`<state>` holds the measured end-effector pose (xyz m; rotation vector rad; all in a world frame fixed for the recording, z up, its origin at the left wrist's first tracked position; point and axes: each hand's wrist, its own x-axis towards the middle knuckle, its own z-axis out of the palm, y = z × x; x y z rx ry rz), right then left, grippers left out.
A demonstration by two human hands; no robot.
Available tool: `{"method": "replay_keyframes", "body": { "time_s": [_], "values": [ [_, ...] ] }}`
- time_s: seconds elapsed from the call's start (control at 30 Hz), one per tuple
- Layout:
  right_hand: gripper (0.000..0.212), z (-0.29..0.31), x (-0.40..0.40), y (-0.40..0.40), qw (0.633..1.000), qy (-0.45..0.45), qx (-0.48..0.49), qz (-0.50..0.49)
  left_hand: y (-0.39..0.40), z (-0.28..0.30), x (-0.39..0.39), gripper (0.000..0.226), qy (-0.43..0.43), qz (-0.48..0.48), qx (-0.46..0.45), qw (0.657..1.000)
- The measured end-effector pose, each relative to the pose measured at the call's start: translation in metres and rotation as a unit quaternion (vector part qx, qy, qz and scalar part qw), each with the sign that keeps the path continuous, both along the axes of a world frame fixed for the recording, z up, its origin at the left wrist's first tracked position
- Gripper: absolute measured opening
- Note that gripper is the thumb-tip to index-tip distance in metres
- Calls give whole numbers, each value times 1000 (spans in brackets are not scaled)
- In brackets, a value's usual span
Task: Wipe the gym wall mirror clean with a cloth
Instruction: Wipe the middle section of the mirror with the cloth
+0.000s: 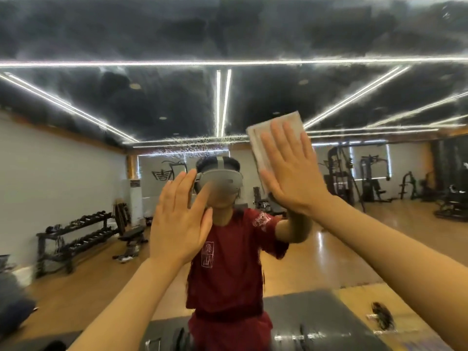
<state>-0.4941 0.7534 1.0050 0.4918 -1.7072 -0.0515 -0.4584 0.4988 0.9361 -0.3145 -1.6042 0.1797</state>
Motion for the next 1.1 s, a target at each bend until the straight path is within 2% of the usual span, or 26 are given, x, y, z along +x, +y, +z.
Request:
{"method": "replay_keyframes", "body": {
  "time_s": [0.07,0.13,0.2,0.27,0.37,0.47,0.53,0.67,0.73,0.8,0.9,1.03,1.1],
  "values": [
    [69,-57,5,0,995,2,97,-5,-1,0,0,51,-2,-2,-1,1000],
    [68,-97,8,4,988,-2,154,-11,-2,1,0,50,-3,-2,-1,1000],
    [69,-92,5,11,985,-10,171,-16,-2,1,0,50,-3,-4,-2,1000],
    [71,-46,2,10,992,-12,120,-23,-2,2,1,50,-8,-3,-1,1000],
    [73,45,3,3,998,-35,-57,-8,-1,2,2,50,-9,4,-1,1000],
    [72,65,2,-8,995,-19,-97,-1,-1,2,2,51,-8,0,-3,1000],
    [69,30,2,-17,998,-2,-55,7,-1,2,2,51,-10,-1,-2,1000],
    [68,-69,7,-17,993,2,119,-2,0,2,4,51,-17,2,3,1000],
    [69,-69,4,-5,989,9,145,-13,0,2,4,52,-21,0,4,1000],
    [69,-34,-1,8,998,12,62,-29,0,2,4,51,-21,-1,2,1000],
    [71,25,-4,36,989,-32,-138,-29,0,2,5,51,-17,3,0,1000],
    [68,23,-11,34,967,-18,-253,-13,1,2,4,52,-17,3,0,1000],
    [67,5,-6,0,967,-9,-253,-5,2,1,3,51,-14,-1,0,1000]
  ]
}}
